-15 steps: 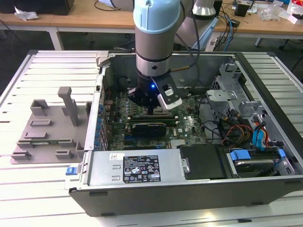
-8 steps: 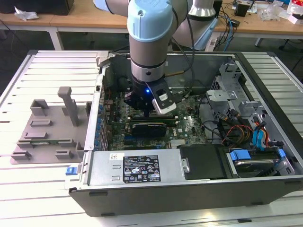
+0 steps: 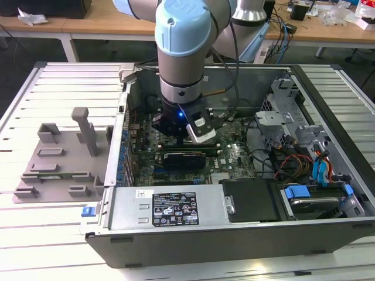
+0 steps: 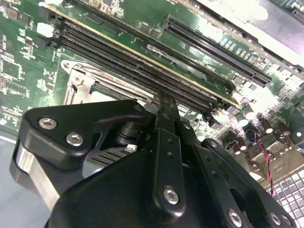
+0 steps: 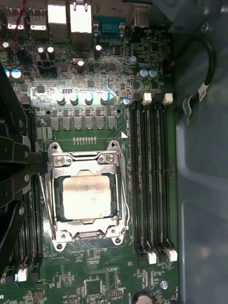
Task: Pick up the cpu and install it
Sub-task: 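Install the second cpu locking lever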
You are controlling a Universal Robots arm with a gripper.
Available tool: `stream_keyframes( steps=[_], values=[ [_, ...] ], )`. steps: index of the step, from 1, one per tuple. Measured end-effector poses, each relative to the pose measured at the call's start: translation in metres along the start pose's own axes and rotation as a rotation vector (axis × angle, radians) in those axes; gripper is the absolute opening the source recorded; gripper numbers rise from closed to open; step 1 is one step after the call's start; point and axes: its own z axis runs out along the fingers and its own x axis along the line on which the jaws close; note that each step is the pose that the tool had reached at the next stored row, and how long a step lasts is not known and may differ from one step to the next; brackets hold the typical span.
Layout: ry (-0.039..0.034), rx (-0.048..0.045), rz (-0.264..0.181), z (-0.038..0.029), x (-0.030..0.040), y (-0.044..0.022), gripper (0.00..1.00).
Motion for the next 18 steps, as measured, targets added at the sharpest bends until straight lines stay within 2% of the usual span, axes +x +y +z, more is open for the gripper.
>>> stream_keyframes(
  steps=[1,2,4,8,11,14,15,17,18],
  values=[
    [-0.0002,-0.0216,0.000,0.0050,0.0067,-0.0011,0.11],
    [-0.0017,-0.0581,0.001,0.0079,0.0084,-0.0016,0.11],
    [-0.0016,-0.0685,0.001,0.0111,0.0099,-0.0021,0.11],
    [-0.0016,-0.0696,0.002,0.0112,0.0101,-0.0019,0.11],
    [-0.0017,-0.0698,0.002,0.0015,0.0088,-0.0003,0.11],
    [-0.0009,-0.0676,0.002,-0.0007,0.0057,0.0010,0.11],
    [0.0000,-0.0629,0.002,-0.0006,0.0043,0.0017,0.11],
    [0.0019,-0.0351,0.001,0.0003,0.0008,0.0068,0.11],
    [0.0019,-0.0271,0.001,0.0011,-0.0006,0.0122,0.11]
  ],
)
